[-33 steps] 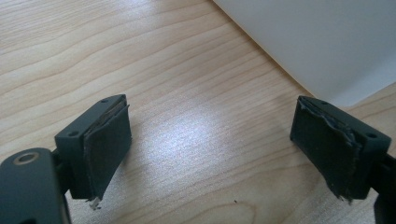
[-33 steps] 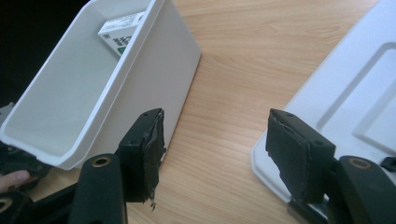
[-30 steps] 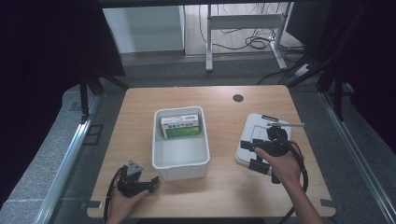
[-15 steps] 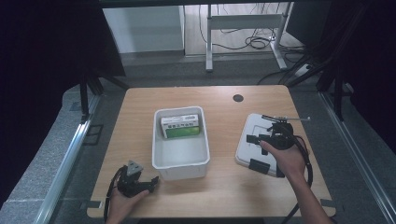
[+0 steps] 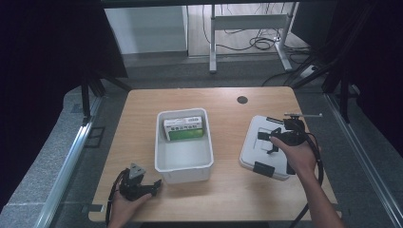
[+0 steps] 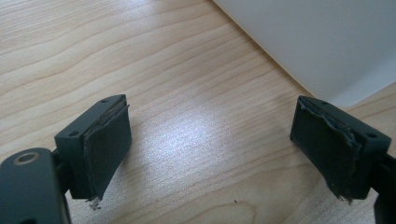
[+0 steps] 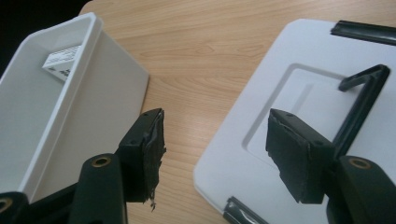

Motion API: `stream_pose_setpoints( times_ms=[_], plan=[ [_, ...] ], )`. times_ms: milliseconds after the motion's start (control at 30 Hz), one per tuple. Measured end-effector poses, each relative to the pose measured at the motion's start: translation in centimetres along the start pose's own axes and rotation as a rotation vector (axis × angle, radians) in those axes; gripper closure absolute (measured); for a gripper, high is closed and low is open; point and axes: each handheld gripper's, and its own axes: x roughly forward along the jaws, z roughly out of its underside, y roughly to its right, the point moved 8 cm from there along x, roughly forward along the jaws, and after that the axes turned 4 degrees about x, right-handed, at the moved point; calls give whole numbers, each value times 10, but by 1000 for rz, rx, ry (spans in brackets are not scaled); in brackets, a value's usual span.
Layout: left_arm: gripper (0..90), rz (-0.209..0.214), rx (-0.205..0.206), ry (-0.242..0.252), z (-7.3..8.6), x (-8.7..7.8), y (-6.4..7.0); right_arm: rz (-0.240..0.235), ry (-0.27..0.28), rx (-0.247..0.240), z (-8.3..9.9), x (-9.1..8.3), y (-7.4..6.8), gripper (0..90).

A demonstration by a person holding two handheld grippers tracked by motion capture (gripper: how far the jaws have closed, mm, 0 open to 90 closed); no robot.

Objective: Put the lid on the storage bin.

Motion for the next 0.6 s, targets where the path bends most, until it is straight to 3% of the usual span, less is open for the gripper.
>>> stream_pose_setpoints(
  times_ms=[600],
  plan=[
    [123, 0, 0, 0, 0, 0, 0, 94, -25, 93, -11, 4, 32, 374]
  ],
)
